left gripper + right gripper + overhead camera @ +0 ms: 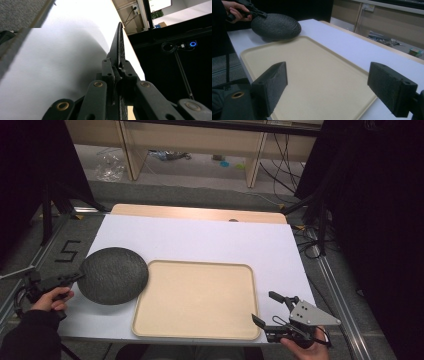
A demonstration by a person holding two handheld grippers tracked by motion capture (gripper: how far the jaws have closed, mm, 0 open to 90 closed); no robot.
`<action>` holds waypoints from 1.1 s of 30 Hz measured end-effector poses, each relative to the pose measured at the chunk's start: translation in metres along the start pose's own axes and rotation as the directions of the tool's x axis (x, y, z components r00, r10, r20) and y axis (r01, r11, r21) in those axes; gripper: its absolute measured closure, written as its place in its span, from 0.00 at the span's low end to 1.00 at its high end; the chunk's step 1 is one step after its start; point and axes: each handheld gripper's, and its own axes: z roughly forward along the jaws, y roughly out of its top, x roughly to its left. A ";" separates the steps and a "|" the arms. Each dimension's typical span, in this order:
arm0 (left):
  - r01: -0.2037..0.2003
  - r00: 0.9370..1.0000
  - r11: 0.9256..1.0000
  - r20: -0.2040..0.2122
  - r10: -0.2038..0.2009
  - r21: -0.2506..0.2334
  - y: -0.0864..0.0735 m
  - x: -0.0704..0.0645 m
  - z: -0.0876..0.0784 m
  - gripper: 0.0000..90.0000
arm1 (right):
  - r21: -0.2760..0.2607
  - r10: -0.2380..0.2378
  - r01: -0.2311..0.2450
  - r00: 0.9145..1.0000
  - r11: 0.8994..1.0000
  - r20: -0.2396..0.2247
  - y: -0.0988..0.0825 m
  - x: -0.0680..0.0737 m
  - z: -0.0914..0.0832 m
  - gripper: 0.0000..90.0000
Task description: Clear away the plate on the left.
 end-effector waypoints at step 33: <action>-0.021 0.988 0.983 0.155 -0.007 0.181 -0.059 -0.073 0.075 0.92 | 0.004 0.004 -0.004 1.000 1.000 -0.003 0.000 0.000 0.000 0.19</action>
